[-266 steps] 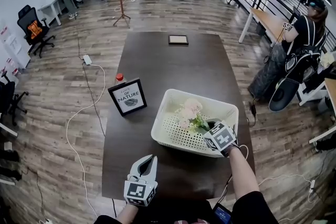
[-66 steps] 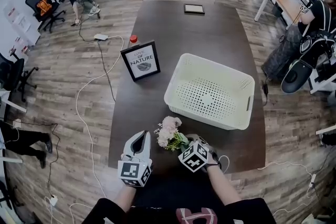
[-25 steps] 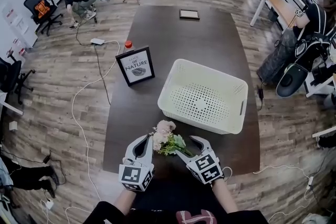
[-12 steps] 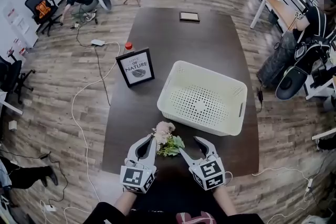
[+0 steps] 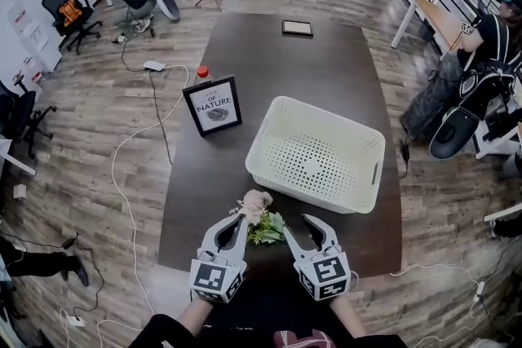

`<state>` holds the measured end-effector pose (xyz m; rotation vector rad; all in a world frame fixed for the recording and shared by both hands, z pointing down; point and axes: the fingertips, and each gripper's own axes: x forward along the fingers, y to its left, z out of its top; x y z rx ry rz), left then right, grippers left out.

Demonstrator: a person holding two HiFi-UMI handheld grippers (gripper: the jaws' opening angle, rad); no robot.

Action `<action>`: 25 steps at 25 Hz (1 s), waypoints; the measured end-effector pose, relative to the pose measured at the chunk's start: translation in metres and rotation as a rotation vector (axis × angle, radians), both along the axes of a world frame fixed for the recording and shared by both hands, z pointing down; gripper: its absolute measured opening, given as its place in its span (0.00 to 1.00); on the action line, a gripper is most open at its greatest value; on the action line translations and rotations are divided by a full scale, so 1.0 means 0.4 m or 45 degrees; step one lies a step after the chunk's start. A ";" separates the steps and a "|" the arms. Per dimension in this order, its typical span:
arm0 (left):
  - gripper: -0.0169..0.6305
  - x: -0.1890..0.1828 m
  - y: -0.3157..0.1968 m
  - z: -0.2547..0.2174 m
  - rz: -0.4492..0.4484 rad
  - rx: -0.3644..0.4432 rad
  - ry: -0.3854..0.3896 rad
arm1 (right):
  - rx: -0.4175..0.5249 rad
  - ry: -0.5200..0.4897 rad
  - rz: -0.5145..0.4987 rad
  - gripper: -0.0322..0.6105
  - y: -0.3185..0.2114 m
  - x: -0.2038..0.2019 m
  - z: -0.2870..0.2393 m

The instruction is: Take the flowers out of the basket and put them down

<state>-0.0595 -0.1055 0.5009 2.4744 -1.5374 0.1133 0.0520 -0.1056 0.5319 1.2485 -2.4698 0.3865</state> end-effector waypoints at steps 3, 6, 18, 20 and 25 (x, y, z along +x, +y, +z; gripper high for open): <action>0.04 0.006 0.003 -0.002 0.008 0.002 0.001 | 0.013 0.017 0.020 0.28 0.000 0.006 0.002; 0.04 0.010 0.002 -0.005 0.015 0.006 0.002 | 0.028 0.025 0.061 0.20 -0.004 0.017 0.001; 0.04 0.026 -0.003 -0.007 0.029 0.009 0.002 | 0.053 0.063 0.125 0.06 -0.008 0.040 0.010; 0.04 0.029 -0.003 -0.005 0.031 0.011 0.002 | 0.061 0.084 0.146 0.06 -0.008 0.047 0.015; 0.04 0.031 -0.001 -0.004 0.037 0.009 0.003 | 0.081 0.081 0.165 0.06 -0.008 0.051 0.010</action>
